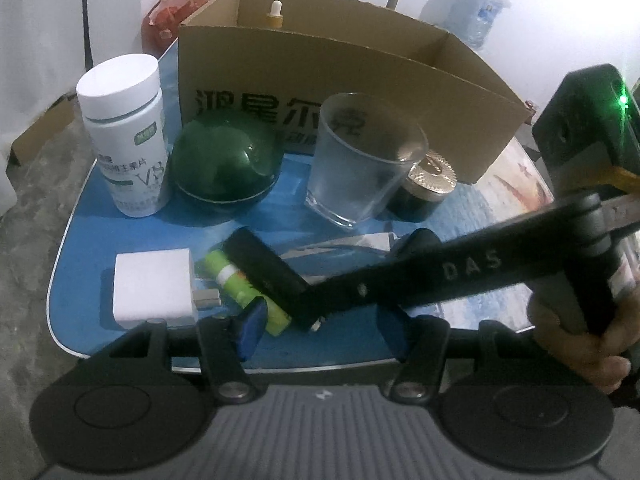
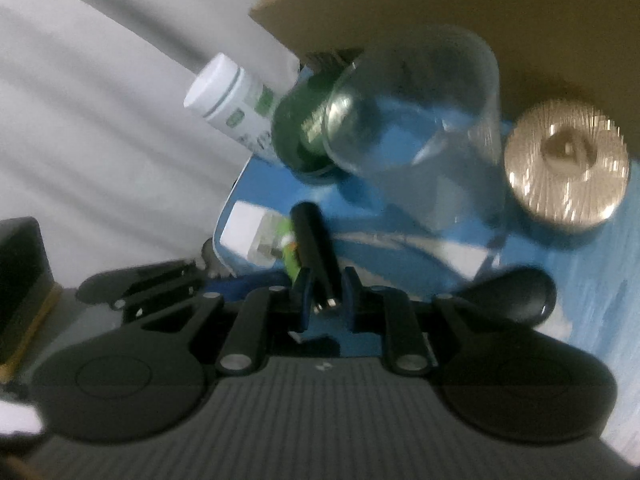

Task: Organize rigid objects
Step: 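Grasp the black cylindrical tube with the right gripper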

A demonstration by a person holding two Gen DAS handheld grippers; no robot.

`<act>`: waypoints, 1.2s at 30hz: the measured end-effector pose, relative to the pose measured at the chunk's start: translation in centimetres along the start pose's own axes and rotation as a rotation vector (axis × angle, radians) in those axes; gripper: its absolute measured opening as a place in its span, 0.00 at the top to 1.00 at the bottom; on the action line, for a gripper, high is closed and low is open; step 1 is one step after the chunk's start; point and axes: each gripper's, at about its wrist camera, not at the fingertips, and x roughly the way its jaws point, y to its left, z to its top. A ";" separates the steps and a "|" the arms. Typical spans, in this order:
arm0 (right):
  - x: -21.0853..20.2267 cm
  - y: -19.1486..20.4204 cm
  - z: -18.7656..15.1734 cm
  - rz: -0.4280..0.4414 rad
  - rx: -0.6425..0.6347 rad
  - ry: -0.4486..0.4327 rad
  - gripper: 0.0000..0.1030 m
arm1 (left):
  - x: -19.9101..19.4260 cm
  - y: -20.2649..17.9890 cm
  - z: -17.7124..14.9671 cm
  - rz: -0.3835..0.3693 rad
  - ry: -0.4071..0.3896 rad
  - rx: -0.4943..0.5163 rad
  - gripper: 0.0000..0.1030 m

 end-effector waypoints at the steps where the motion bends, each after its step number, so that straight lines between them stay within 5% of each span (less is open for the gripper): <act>1: -0.1 -0.1 -0.2 0.012 0.013 0.013 0.84 | 0.0 0.0 -0.1 -0.002 0.003 0.002 0.41; 21: 0.8 -0.3 0.6 0.040 0.101 0.004 0.79 | 0.7 0.9 -0.2 0.027 0.027 0.004 0.40; 26: 1.5 0.2 0.7 0.018 0.089 0.002 0.73 | 1.1 1.1 -0.1 0.020 0.029 0.007 0.39; 36: 1.3 1.0 0.0 -0.089 0.024 -0.054 0.81 | 0.2 1.1 -0.2 0.008 0.010 0.010 0.40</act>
